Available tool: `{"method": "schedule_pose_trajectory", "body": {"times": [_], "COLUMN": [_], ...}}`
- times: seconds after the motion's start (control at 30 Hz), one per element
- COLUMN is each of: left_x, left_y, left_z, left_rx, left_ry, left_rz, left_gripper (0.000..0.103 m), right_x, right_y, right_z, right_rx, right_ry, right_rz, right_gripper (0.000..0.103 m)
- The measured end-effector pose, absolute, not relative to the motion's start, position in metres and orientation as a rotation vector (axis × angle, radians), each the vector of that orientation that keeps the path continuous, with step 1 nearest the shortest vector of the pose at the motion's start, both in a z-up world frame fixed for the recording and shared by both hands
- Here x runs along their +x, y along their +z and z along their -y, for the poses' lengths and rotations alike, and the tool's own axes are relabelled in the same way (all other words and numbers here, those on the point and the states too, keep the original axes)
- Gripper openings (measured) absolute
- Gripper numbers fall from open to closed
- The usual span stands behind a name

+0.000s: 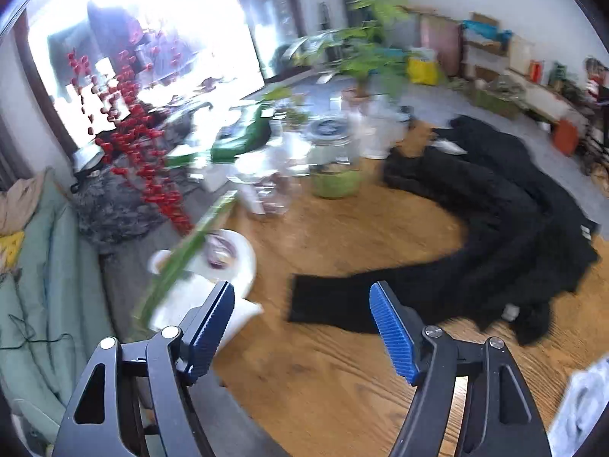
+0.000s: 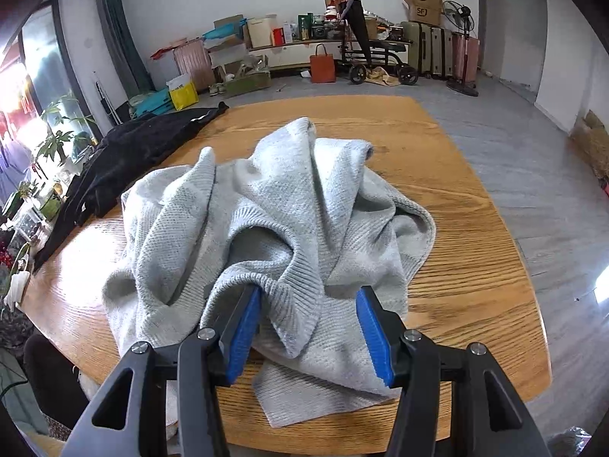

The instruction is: Fold clothes

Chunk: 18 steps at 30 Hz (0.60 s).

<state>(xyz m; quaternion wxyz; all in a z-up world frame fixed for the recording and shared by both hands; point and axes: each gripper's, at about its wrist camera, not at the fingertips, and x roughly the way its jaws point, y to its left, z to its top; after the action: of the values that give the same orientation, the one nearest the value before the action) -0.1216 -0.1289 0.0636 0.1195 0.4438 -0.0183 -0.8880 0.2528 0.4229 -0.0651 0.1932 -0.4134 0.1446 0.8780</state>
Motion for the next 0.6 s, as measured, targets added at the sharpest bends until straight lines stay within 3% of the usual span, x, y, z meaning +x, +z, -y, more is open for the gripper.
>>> {"method": "schedule_pose_trajectory", "body": {"times": [0.1, 0.2, 0.37, 0.5, 0.6], "left_x": [-0.083, -0.022, 0.067, 0.085, 0.079], "left_y": [0.036, 0.004, -0.052, -0.088, -0.104], "left_z": [0.051, -0.04, -0.156, -0.204, -0.215], "left_rx": [1.557, 2.014, 2.836, 3.027, 3.079], "left_ry": [-2.8, -2.987, -2.853, -2.649, -2.55], "left_rz": [0.181, 0.287, 0.233, -0.014, -0.361], "left_gripper": [0.074, 0.074, 0.074, 0.074, 0.074], "right_x": [0.255, 0.259, 0.269, 0.278, 0.278], "right_y": [-0.067, -0.068, -0.067, -0.068, -0.073], "right_z": [-0.425, -0.43, -0.435, -0.438, -0.434], "right_rx": [-1.165, -1.158, -1.154, -1.148, -1.173], "right_ry": [2.463, 2.46, 2.455, 2.479, 2.498], "right_rz": [-0.406, -0.443, -0.434, -0.461, -0.448], "right_gripper": [0.057, 0.057, 0.06, 0.06, 0.06]}}
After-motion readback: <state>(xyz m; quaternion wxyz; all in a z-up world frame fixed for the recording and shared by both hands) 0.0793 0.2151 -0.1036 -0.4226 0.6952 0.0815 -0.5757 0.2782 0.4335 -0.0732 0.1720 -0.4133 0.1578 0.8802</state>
